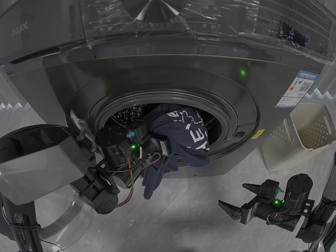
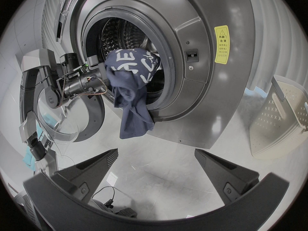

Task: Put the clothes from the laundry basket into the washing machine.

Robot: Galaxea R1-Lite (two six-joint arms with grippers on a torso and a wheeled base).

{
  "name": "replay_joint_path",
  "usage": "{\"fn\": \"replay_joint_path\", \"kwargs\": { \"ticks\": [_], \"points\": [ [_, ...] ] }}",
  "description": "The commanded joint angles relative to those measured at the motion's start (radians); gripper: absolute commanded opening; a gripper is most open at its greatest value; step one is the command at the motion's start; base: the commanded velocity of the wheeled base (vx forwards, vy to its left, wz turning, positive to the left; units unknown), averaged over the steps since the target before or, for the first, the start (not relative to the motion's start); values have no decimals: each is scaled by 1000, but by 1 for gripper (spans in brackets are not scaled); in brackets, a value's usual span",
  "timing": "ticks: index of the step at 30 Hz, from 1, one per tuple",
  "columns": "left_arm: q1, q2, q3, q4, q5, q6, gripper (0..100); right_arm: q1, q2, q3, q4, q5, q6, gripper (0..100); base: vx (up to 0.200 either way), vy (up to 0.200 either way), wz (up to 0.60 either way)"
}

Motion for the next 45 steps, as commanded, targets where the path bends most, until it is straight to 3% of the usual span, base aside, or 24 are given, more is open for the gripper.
{"fn": "replay_joint_path", "kwargs": {
  "ticks": [1,9,13,23,24,29,35,45],
  "points": [
    [19,117,-155,44,4,-3,0,-1,7,13,-5,3,0,100,0,0,0],
    [72,180,-333,156,6,-8,0,4,9,7,-6,7,0,100,0,0,0],
    [113,216,-469,219,9,-26,0,7,9,7,-6,8,0,100,0,0,0],
    [121,236,-603,302,52,-34,0,27,15,7,-6,0,4,100,0,0,0],
    [121,235,-600,302,53,-36,100,28,17,7,-6,0,6,100,0,0,0],
    [121,201,-552,334,59,-55,100,27,18,8,-8,2,6,100,0,0,0],
    [121,91,-365,447,-51,-60,100,31,34,7,-8,5,6,100,0,0,0],
    [91,127,-302,463,-68,-48,100,51,41,7,-8,2,8,100,0,0,0]
  ]
}}
